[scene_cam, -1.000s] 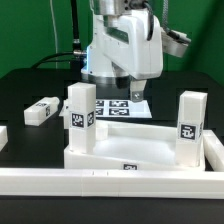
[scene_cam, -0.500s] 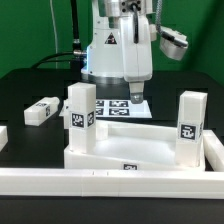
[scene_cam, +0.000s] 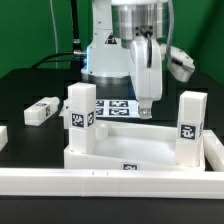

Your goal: Assemble desk

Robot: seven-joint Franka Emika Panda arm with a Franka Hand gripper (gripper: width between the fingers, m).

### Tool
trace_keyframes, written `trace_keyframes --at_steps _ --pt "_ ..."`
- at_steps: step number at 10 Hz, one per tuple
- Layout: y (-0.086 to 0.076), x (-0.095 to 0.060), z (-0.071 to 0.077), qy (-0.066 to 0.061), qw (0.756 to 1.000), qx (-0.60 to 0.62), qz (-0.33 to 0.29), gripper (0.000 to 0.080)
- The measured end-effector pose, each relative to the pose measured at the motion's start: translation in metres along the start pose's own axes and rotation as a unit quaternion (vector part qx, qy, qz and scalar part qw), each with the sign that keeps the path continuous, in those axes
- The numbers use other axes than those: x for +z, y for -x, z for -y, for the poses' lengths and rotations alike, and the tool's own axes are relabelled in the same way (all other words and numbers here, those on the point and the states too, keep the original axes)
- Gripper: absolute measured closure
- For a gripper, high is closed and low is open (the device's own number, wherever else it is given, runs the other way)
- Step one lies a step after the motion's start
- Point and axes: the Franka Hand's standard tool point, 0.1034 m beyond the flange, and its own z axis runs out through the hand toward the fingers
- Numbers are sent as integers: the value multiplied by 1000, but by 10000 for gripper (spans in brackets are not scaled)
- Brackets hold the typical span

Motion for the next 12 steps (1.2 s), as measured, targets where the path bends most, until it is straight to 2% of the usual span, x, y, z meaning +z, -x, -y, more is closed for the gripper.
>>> trace_keyframes --at_steps 4,6,8,12 --pt "0 4 0 2 1000 -3 -2 150" --pt "-1 20 -9 15 1000 -6 -8 150" --pt "-5 30 -20 23 1000 -3 -11 150" --pt "-7 51 -29 42 999 -6 -19 150"
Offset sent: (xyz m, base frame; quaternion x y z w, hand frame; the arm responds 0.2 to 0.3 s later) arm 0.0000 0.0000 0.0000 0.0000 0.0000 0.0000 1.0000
